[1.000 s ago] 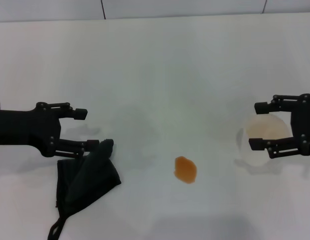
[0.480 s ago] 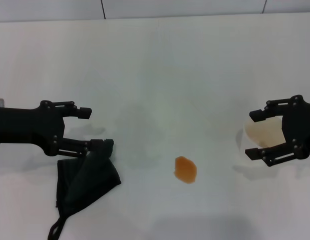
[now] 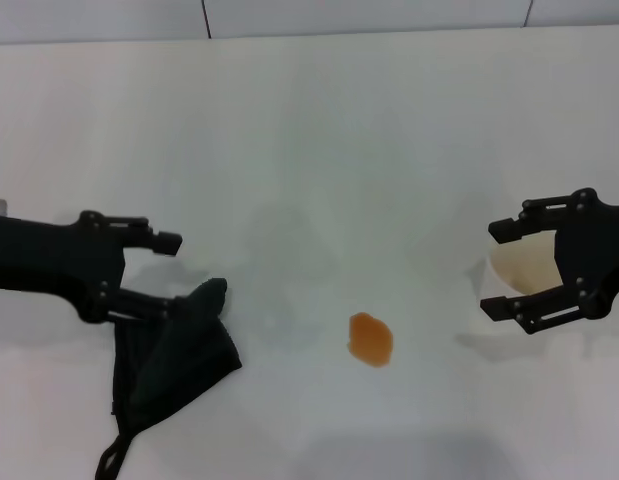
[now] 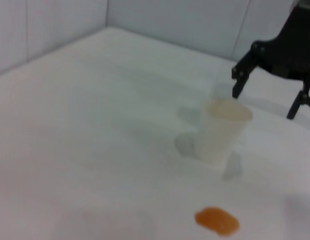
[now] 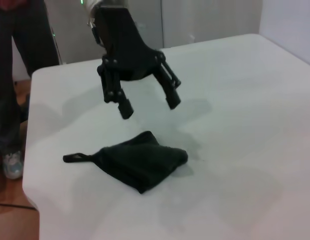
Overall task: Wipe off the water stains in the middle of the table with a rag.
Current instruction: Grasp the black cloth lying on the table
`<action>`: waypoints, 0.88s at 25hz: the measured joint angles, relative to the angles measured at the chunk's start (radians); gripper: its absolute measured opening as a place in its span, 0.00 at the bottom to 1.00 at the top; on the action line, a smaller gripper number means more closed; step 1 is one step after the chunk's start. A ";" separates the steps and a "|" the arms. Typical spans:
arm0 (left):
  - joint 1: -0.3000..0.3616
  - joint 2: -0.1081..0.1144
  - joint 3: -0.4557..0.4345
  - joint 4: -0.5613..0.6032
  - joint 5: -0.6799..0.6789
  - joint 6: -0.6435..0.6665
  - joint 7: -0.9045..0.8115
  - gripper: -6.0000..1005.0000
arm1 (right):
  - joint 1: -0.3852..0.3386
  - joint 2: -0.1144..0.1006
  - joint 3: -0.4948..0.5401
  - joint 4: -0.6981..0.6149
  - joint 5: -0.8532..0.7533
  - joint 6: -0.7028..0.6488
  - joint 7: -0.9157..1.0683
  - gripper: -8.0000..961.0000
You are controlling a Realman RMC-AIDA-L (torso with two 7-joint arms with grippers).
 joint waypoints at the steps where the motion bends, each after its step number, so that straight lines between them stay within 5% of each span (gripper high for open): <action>1: -0.007 0.005 0.012 0.008 0.014 0.008 -0.025 0.88 | 0.000 0.000 -0.002 0.000 0.006 0.001 0.001 0.87; 11: -0.079 0.003 0.054 0.065 0.230 0.053 -0.172 0.88 | -0.006 0.001 -0.032 -0.003 0.031 0.012 0.003 0.87; 22: -0.116 -0.013 0.088 0.059 0.311 0.066 -0.256 0.88 | -0.012 0.001 -0.053 0.007 0.055 0.016 -0.007 0.87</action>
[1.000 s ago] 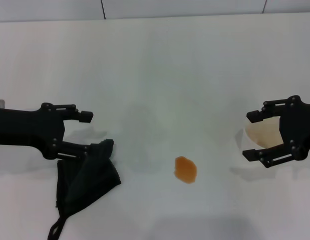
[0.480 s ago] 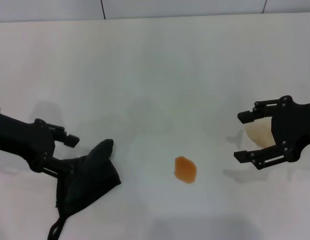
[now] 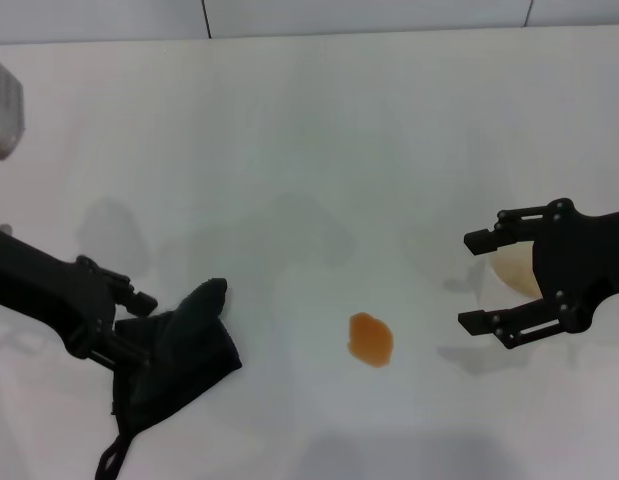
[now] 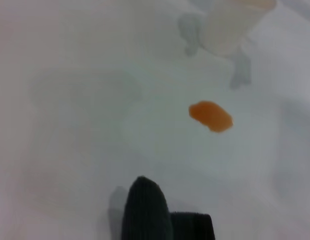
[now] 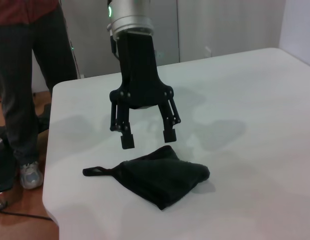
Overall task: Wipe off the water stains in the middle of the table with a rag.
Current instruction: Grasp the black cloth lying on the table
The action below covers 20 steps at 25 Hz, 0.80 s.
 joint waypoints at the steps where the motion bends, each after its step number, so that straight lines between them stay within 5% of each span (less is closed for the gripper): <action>1: 0.000 -0.003 0.000 -0.001 0.007 0.000 -0.001 0.88 | -0.001 0.000 -0.003 0.000 0.001 0.000 0.000 0.87; 11: 0.009 -0.026 0.000 -0.005 0.071 -0.007 -0.005 0.88 | -0.010 0.000 -0.022 0.000 0.011 0.004 -0.001 0.87; 20: 0.008 -0.019 -0.010 0.001 0.090 -0.033 -0.013 0.88 | -0.012 0.000 -0.025 0.002 0.012 0.004 -0.001 0.87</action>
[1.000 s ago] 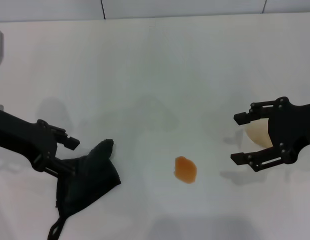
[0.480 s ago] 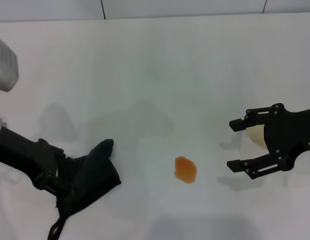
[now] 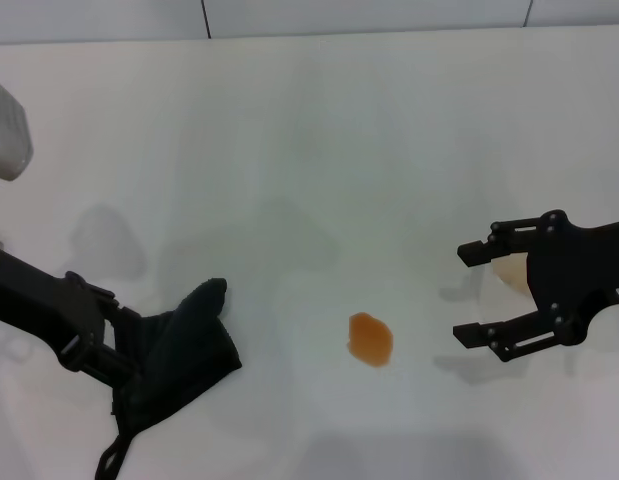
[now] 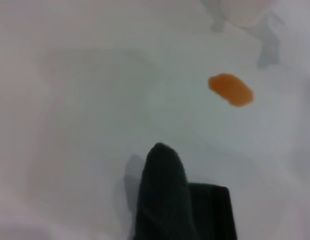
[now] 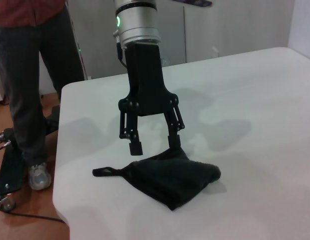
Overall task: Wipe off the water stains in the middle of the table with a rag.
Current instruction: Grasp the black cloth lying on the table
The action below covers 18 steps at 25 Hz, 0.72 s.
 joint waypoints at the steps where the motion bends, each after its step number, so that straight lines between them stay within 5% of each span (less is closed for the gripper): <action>1: -0.002 -0.001 0.000 0.000 0.012 -0.007 -0.001 0.88 | 0.000 0.000 0.000 0.002 0.000 0.000 0.000 0.87; 18: -0.019 -0.025 0.006 -0.009 0.025 -0.053 0.013 0.88 | 0.000 0.000 0.000 0.014 0.012 0.003 -0.015 0.88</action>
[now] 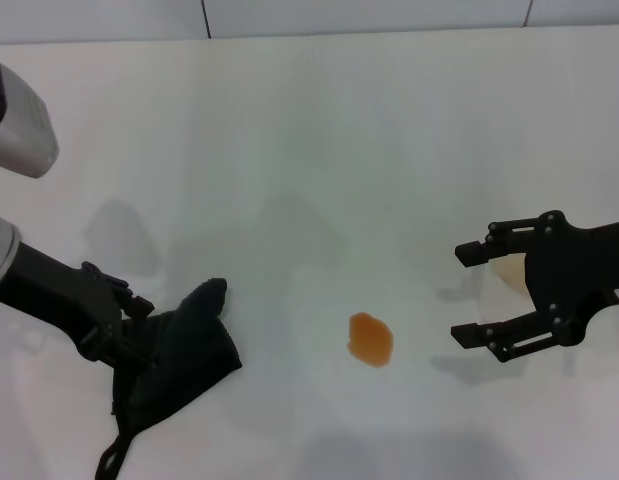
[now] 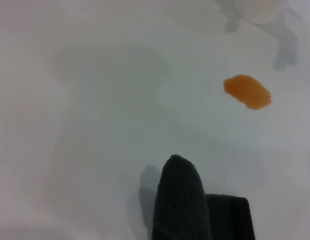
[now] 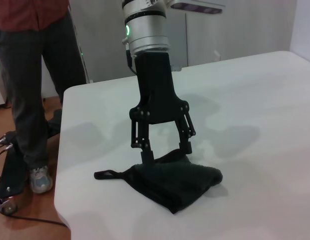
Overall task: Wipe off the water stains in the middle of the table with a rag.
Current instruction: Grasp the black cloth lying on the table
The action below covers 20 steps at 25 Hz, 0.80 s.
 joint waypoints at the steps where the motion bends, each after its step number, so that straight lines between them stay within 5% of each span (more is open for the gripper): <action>1: 0.000 -0.002 0.000 -0.001 0.000 -0.001 0.002 0.88 | 0.000 0.000 0.000 0.000 0.000 0.000 0.000 0.87; 20: -0.006 -0.012 0.002 -0.062 -0.022 -0.029 0.028 0.88 | 0.000 0.000 0.000 0.010 0.003 0.002 -0.010 0.87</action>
